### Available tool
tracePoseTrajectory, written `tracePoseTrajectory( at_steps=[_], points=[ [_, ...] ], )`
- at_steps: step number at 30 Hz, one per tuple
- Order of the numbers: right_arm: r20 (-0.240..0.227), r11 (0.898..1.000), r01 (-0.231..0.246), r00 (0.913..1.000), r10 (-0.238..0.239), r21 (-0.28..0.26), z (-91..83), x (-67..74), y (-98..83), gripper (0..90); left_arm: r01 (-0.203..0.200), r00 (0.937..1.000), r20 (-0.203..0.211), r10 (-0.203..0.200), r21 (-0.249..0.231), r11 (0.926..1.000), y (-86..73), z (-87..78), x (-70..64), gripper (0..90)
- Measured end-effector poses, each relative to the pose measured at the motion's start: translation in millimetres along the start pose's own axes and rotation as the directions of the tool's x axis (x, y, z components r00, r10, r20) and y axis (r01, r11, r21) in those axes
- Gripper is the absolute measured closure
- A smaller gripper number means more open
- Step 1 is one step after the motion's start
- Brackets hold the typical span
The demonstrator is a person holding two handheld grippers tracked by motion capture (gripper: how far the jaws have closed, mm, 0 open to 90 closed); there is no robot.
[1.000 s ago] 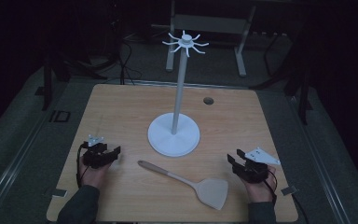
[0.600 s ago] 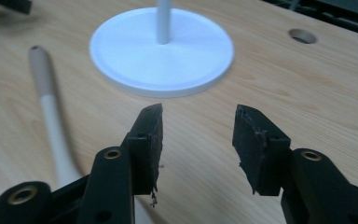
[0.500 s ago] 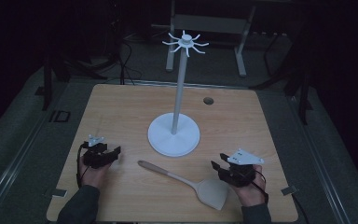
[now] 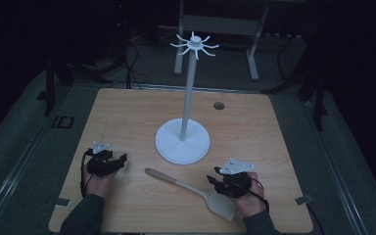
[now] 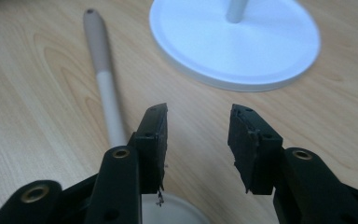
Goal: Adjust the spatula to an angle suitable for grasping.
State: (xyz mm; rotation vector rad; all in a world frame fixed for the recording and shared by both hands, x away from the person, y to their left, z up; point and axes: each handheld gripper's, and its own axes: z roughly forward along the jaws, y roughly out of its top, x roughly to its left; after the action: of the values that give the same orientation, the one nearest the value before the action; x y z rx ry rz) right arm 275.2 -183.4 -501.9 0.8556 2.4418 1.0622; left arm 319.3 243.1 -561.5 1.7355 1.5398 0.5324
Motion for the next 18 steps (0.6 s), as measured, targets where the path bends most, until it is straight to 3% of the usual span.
tracePoseTrajectory(
  at_steps=[12,18],
  points=[
    [-0.077,0.994,0.062,0.9954,-0.056,0.086,26.1,19.4,2.1,62.8,0.002,1.0000,0.000,-0.002,-0.002,1.0000,0.3,-0.8,0.8,37.5],
    [-0.115,0.986,0.112,0.9885,-0.098,0.127,35.6,27.5,1.0,63.8,0.003,1.0000,0.000,-0.003,-0.003,1.0000,0.3,-0.9,0.9,37.5]
  ],
)
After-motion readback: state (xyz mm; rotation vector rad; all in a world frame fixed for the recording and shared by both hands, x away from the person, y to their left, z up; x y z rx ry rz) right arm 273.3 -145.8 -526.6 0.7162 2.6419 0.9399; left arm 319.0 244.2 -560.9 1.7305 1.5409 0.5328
